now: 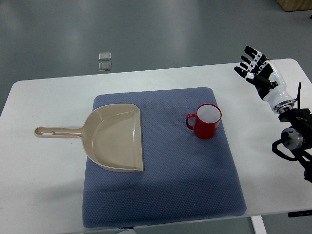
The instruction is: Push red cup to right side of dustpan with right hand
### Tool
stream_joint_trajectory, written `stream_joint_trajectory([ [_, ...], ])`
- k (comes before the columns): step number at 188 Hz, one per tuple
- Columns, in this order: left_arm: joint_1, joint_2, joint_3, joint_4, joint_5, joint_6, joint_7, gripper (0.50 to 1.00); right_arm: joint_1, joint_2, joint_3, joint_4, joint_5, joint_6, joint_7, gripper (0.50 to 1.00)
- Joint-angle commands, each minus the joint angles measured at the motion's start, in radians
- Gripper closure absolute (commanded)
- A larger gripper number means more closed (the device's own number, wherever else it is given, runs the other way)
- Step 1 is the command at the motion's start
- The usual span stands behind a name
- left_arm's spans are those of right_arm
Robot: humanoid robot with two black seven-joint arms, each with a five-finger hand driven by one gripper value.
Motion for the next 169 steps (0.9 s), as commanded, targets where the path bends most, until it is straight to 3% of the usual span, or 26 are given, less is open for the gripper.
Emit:
stream_joint_trajectory([
  [1, 0.000, 0.000, -0.002, 0.002, 0.000, 0.000, -0.002, 0.500, -0.002, 0.002, 0.000, 0.000, 0.000, 0.000, 0.000, 0.574],
  [169, 0.005, 0.000, 0.001, 0.008, 0.000, 0.000, -0.002, 0.500, 0.002, -0.004, 0.005, -0.008, 0.000, 0.015, 0.018, 0.576],
])
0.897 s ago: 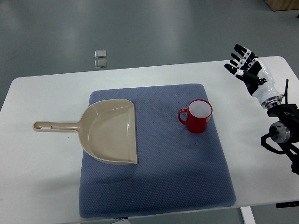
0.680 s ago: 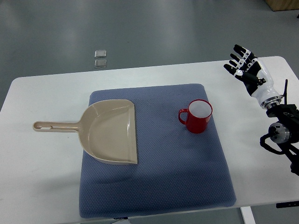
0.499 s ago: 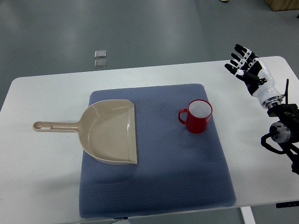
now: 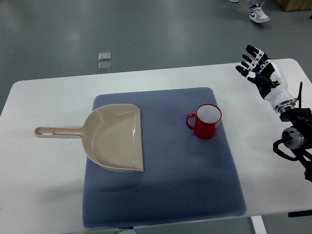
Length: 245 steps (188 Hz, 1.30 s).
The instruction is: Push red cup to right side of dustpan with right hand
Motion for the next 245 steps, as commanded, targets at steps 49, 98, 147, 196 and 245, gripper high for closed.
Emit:
stream_joint_trajectory([
  [49, 0.000, 0.000, 0.003, -0.002, 0.000, 0.000, 0.000, 0.500, -0.001, 0.002, -0.006, -0.001, 0.000, 0.003, 0.002, 0.576],
  [98, 0.000, 0.000, 0.001, -0.001, 0.000, 0.000, -0.001, 0.500, 0.000, -0.005, -0.011, -0.005, -0.002, 0.003, 0.000, 0.574],
  [147, 0.000, 0.000, 0.003, 0.001, 0.000, 0.000, 0.000, 0.500, -0.001, -0.002, -0.009, -0.004, -0.002, 0.026, 0.002, 0.576],
  [196, 0.000, 0.000, 0.001, 0.001, 0.000, 0.000, 0.000, 0.500, -0.001, -0.011, -0.009, -0.002, -0.002, 0.075, 0.002, 0.574],
  [245, 0.000, 0.000, 0.003, 0.001, 0.000, 0.000, 0.000, 0.500, -0.034, -0.047, -0.020, 0.007, -0.012, 0.147, 0.022, 0.576],
])
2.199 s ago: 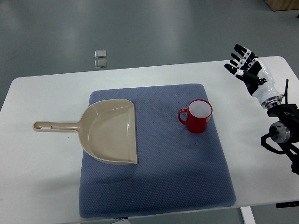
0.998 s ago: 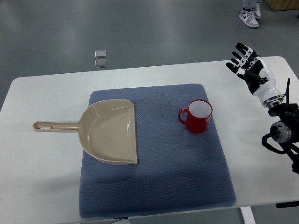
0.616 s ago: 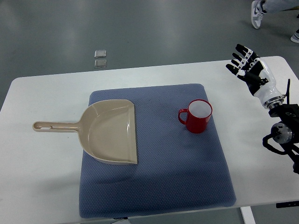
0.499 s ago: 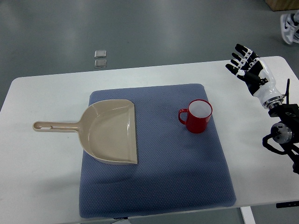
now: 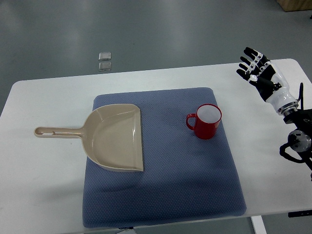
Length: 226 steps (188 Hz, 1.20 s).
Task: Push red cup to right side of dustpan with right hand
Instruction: 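Lower the right hand and move it toward the red mug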
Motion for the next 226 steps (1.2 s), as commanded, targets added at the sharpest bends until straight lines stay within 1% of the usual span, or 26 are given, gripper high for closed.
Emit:
stream_joint_trajectory([
  [1, 0.000, 0.000, 0.000, 0.000, 0.000, 0.000, 0.000, 0.500, -0.014, -0.008, -0.008, 0.002, -0.009, 0.028, 0.018, 0.574],
  [33, 0.000, 0.000, 0.000, 0.000, 0.000, 0.000, 0.000, 0.500, -0.047, -0.007, -0.011, 0.012, -0.021, 0.051, 0.019, 0.574],
  [75, 0.000, 0.000, 0.001, 0.000, 0.000, 0.000, 0.000, 0.500, -0.087, 0.005, -0.013, 0.013, -0.150, 0.064, 0.019, 0.574],
  [127, 0.000, 0.000, 0.000, 0.000, 0.000, 0.000, 0.000, 0.500, -0.110, 0.015, -0.033, 0.015, -0.164, 0.077, 0.019, 0.574],
  [201, 0.000, 0.000, 0.001, 0.000, 0.000, 0.000, -0.001, 0.500, -0.121, -0.005, -0.057, 0.021, -0.171, 0.132, 0.019, 0.574],
  [226, 0.000, 0.000, 0.000, 0.000, 0.000, 0.000, 0.000, 0.500, -0.129, -0.018, -0.057, 0.021, -0.182, 0.173, 0.019, 0.574],
])
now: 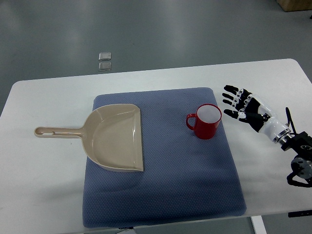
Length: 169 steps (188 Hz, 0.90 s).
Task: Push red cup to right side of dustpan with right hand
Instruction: 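Lower the right hand and move it toward the red mug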
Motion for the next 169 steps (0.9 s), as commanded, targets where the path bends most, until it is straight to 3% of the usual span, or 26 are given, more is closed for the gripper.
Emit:
stream_joint_trajectory([
  [1, 0.000, 0.000, -0.001, 0.000, 0.000, 0.000, 0.000, 0.500, -0.006, -0.010, 0.000, 0.000, -0.010, 0.030, 0.000, 0.574],
  [39, 0.000, 0.000, 0.001, 0.000, 0.000, 0.000, -0.001, 0.500, -0.015, -0.020, -0.003, 0.000, -0.044, 0.070, 0.000, 0.574],
  [169, 0.000, 0.000, -0.001, 0.000, 0.000, 0.000, 0.000, 0.500, -0.015, 0.000, -0.003, 0.000, -0.071, 0.043, 0.000, 0.576],
])
